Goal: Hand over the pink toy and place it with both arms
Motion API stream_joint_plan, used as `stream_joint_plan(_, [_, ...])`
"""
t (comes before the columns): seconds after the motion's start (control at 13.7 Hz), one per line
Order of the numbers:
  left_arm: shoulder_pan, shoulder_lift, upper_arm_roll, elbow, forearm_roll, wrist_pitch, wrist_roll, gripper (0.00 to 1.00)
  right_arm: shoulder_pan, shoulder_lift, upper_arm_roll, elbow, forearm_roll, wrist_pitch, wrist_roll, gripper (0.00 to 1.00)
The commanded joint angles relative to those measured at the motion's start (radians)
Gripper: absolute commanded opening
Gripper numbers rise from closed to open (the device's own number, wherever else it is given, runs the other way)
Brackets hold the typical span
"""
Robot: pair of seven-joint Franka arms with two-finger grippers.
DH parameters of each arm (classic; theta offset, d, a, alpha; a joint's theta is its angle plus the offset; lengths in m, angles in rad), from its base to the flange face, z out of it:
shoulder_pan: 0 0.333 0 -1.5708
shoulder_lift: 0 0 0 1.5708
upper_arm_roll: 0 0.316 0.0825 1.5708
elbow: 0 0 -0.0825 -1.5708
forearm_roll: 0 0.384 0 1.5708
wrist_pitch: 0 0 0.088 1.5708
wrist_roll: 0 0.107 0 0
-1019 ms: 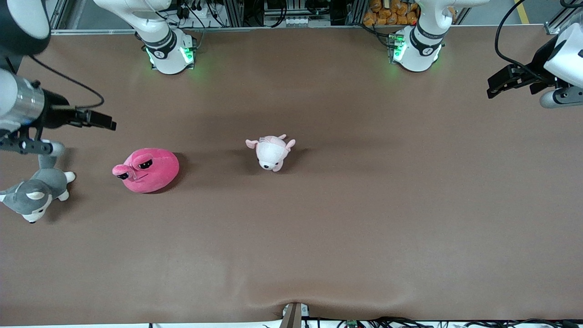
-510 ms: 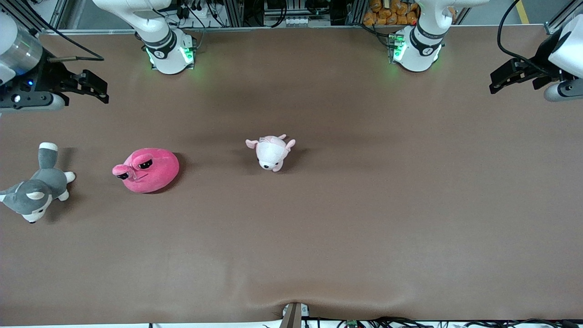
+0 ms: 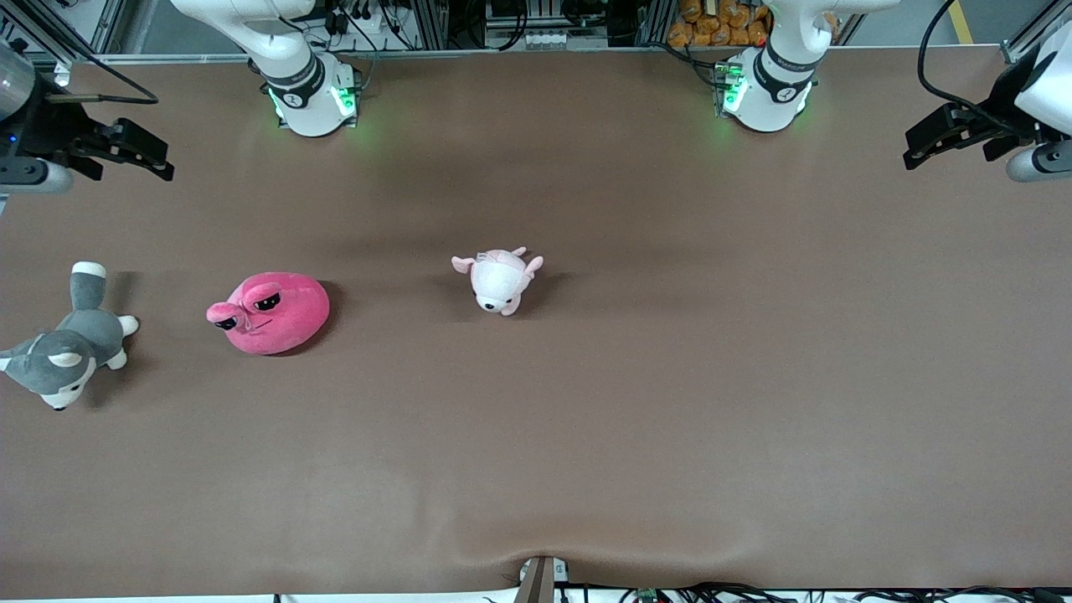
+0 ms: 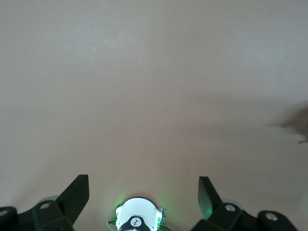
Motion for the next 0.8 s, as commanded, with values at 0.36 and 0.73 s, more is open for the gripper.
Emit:
stream_joint_plan(0.36, [-0.001, 0.015, 0.002, 0.035, 0.014, -0.007, 0.012, 1.0, -0.011, -0.036, 0.013, -0.015, 0.024, 0.002, 0.075, 1.0])
stream_joint_plan(0.73, [-0.001, 0.013, 0.001, 0.035, 0.014, -0.014, 0.013, 1.0, -0.012, -0.033, 0.01, -0.01, 0.016, -0.012, 0.064, 1.0])
